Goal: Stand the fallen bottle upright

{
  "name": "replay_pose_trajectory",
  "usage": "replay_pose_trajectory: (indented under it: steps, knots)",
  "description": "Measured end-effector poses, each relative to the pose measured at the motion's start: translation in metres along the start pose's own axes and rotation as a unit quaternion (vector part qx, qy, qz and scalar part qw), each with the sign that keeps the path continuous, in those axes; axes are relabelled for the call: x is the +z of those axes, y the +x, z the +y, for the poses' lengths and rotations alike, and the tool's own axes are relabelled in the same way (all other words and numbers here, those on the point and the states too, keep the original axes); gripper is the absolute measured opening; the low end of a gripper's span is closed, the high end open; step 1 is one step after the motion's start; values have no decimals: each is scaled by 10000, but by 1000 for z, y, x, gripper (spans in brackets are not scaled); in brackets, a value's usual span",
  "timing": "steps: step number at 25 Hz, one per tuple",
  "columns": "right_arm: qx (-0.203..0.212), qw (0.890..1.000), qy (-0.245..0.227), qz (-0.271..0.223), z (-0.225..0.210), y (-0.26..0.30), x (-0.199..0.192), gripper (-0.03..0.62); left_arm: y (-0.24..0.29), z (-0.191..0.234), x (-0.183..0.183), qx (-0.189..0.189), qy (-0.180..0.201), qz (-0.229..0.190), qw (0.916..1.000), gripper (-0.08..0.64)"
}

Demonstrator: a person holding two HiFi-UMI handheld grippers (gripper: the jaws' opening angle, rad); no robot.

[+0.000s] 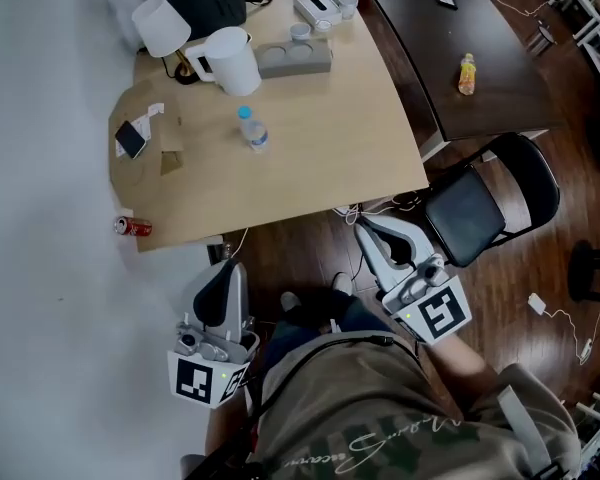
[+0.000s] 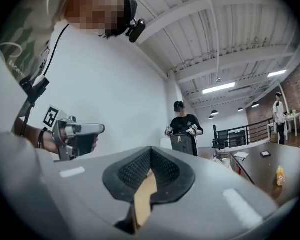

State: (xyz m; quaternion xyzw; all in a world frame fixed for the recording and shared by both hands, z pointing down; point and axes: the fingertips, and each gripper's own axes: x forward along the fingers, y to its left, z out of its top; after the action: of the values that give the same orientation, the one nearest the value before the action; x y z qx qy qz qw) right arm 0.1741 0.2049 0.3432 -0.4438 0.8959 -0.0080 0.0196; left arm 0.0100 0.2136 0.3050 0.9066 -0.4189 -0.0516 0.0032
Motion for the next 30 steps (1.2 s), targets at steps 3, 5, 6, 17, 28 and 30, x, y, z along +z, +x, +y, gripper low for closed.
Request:
replay_pose_trajectory:
  steps: [3, 5, 6, 17, 28, 30]
  knots:
    - [-37, 9999, -5, 108, 23, -3, 3, 3, -13, 1, 1, 6, -255, -30, 9997, 5]
    - [72, 9998, -135, 135, 42, -2, 4, 3, -24, 1, 1, 30, -248, -42, 9997, 4]
    - [128, 9996, -190, 138, 49, 0, 5, 3, -29, 2, 0, 65, -217, -42, 9997, 5]
    - [27, 9994, -289, 192, 68, 23, 1, 3, -45, 22, 6, 358, -246, -135, 9990, 4]
    - [-69, 9992, -389, 108, 53, 33, 3, 3, -39, 37, 21, 429, -132, -319, 9985, 4]
    - [-61, 9987, -505, 0, 52, 34, 8, 3, -39, 39, 23, 415, -95, -338, 9985, 4]
